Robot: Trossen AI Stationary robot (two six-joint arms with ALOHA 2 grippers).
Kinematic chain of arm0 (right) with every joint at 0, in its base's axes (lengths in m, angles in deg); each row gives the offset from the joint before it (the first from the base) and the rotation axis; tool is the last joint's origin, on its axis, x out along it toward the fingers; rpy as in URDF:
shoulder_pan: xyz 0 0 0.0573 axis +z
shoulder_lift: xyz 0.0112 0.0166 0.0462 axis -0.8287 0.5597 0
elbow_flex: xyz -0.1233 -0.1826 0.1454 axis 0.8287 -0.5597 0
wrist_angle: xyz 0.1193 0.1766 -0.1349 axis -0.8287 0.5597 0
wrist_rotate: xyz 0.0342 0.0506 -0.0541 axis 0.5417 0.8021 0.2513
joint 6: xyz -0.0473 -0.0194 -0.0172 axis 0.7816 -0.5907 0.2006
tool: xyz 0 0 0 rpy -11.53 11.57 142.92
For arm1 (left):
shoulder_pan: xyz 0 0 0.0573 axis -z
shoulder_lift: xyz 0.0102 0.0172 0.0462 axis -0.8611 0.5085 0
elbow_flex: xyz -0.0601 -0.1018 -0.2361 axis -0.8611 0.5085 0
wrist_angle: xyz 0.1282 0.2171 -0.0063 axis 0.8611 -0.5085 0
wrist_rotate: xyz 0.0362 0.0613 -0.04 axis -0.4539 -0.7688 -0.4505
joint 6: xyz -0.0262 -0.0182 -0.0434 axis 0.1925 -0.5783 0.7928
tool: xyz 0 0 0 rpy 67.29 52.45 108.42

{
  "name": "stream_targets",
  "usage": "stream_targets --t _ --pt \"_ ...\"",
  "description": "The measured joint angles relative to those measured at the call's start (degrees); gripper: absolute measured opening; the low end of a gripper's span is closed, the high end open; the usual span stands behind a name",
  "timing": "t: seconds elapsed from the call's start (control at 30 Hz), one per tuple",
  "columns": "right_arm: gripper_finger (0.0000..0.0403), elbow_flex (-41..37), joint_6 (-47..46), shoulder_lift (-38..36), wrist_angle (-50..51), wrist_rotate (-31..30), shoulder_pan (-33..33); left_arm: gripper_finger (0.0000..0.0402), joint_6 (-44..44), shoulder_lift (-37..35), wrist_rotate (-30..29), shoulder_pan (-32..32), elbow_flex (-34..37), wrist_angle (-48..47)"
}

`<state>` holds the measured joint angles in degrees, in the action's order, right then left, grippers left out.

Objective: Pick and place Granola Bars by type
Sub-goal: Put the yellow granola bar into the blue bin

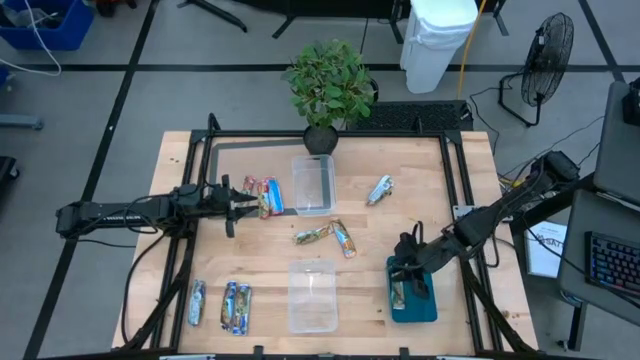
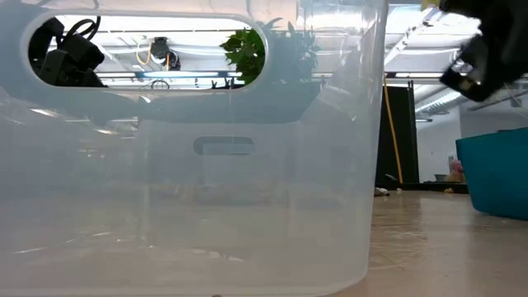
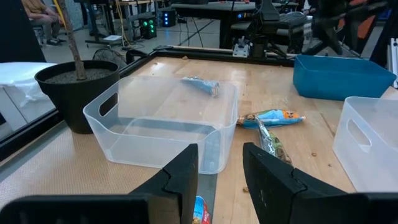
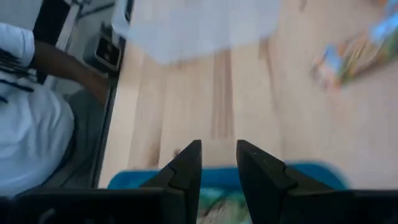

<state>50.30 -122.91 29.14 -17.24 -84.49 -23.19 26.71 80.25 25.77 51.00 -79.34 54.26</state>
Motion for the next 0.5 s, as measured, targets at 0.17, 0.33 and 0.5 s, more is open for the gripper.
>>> stream_targets --t 0.17,0.33,0.5 --pt "0.0091 0.0 8.9 -4.1 -0.8 -7.9 -0.1 0.0131 0.0 0.0 0.0 0.0 0.0 0.0" --pt "0.0091 0.0 18.1 -6.1 -0.8 -22.4 -0.1 0.0131 0.0 0.0 0.0 0.0 0.0 0.0" --pt "0.0091 0.0 25.5 -6.2 -1.0 -40.3 -0.5 0.0131 0.0 0.0 0.0 0.0 0.0 0.0"
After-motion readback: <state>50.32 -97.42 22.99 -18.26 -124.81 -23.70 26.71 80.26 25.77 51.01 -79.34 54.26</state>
